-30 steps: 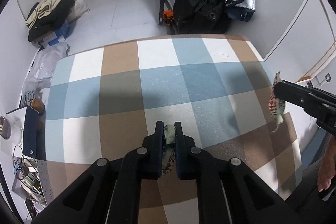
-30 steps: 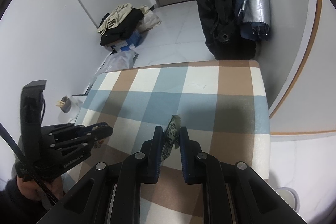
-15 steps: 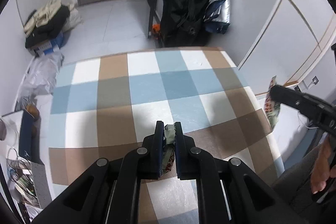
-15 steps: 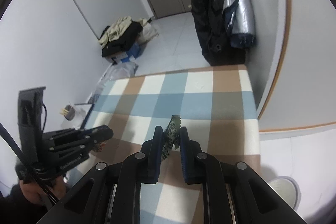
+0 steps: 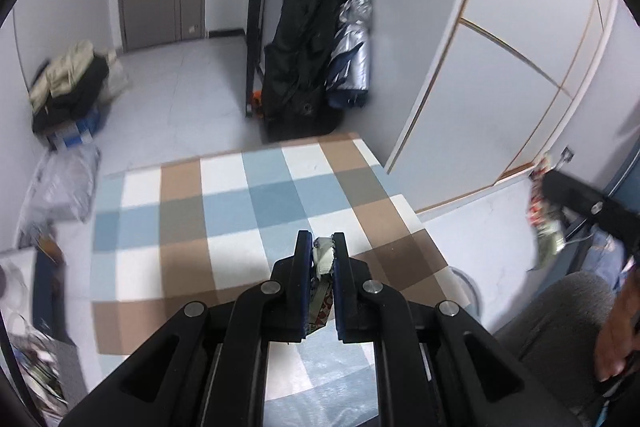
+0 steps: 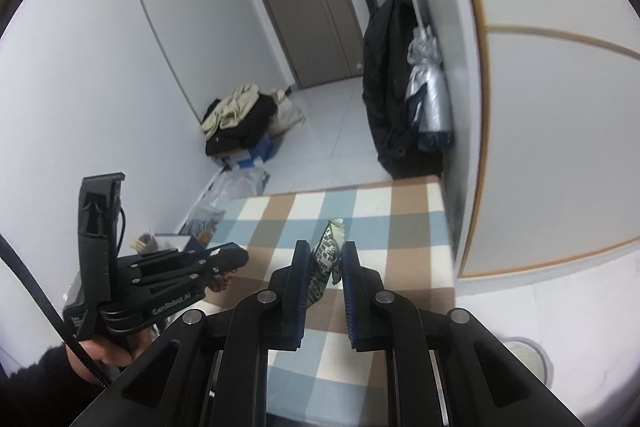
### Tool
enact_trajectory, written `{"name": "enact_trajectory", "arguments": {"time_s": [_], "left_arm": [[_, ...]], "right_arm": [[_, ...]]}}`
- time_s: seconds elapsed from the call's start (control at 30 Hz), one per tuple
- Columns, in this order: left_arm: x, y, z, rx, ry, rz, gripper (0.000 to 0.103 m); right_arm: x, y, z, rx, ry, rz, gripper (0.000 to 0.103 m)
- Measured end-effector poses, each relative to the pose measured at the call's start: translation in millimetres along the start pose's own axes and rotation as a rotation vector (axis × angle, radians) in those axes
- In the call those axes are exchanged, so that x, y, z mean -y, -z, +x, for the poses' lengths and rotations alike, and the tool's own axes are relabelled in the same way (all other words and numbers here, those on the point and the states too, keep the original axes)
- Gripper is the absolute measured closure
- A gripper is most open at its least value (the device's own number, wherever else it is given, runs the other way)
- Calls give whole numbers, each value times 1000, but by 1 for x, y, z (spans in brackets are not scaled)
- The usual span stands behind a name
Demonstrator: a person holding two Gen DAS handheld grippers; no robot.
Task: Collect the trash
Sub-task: 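Carry the crumpled wrapper in the left gripper over to the white bin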
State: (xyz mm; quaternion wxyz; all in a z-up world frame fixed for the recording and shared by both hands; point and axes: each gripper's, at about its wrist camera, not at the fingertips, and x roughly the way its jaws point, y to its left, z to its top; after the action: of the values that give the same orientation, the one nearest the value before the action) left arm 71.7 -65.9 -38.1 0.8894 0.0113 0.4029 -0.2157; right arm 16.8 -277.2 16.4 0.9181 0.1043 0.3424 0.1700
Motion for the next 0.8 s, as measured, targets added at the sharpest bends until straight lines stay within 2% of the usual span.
{"name": "enact_trajectory", "arguments": {"time_s": [0.13,0.27,0.43,0.8], "left_arm": [[16,-6,-10,26,5,45,98],[29,-16,-21,56,45,41,98],[57,-27,-32,99,79,82,98],[131,-49,-35,138,211,179,98]], "right_arm": [[3,-6,-26,43,2,8,88],[5,-11,-48,86,16,-1,88],[16,-15,-71,131,30,8,88],[64,-15,-122,201,121,55,88]]}}
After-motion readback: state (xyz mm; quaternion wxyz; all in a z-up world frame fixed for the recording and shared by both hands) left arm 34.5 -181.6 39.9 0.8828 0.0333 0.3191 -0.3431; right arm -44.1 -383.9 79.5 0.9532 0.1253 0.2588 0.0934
